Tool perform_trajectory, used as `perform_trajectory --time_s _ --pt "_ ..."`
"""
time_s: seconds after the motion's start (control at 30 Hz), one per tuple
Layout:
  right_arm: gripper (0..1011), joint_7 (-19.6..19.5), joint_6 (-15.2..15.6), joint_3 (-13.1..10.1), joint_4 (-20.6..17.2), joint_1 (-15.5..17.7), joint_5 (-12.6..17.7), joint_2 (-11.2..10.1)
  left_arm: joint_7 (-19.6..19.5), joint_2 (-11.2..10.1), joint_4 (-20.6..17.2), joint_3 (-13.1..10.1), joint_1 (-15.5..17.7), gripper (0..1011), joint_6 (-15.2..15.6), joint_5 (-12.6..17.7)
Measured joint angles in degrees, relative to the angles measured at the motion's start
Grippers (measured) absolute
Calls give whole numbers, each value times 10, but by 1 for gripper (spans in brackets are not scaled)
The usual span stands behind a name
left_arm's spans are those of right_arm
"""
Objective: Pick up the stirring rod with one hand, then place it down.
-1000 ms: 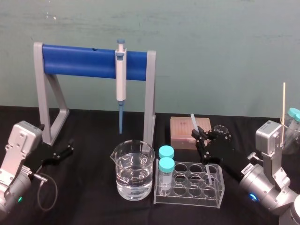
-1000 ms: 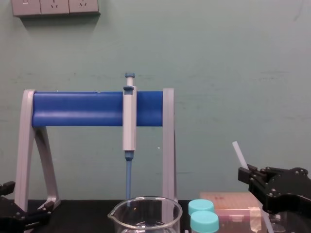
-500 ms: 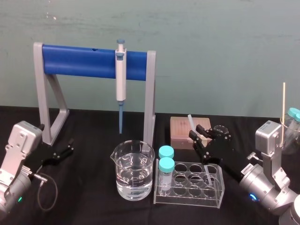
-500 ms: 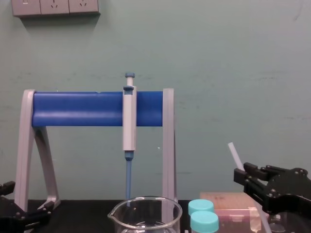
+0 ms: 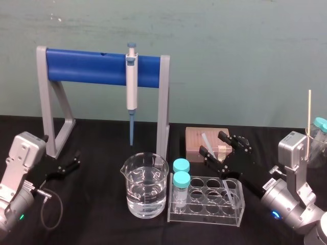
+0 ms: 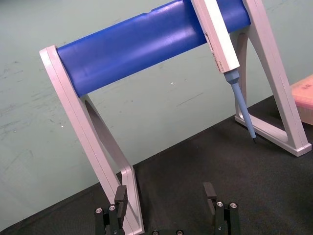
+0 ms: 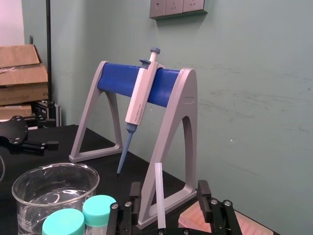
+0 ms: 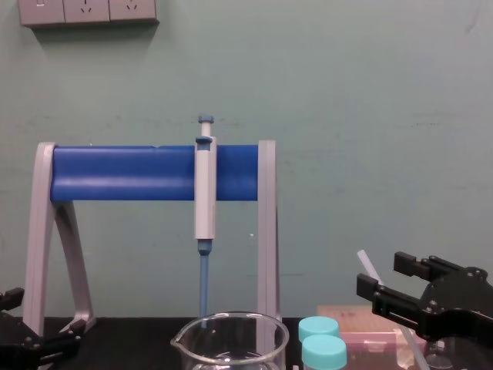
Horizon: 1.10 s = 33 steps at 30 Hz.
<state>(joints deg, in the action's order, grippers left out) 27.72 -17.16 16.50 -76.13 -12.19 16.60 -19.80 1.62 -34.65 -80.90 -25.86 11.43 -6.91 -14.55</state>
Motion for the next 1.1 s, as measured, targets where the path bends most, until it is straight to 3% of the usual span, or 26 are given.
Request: perform_trajectory --time_s 0.37,0.7,1.1 --pt "998 0 0 0 0 0 0 0 0 0 0 0 0 1000 0 0" --pt "1000 -12 -5 -3 -14 4 -10 0 0 0 0 0 0 1000 0 0" --pt "1000 -44 -34 -39 -63 25 -19 4 0 0 0 0 0 1000 0 0"
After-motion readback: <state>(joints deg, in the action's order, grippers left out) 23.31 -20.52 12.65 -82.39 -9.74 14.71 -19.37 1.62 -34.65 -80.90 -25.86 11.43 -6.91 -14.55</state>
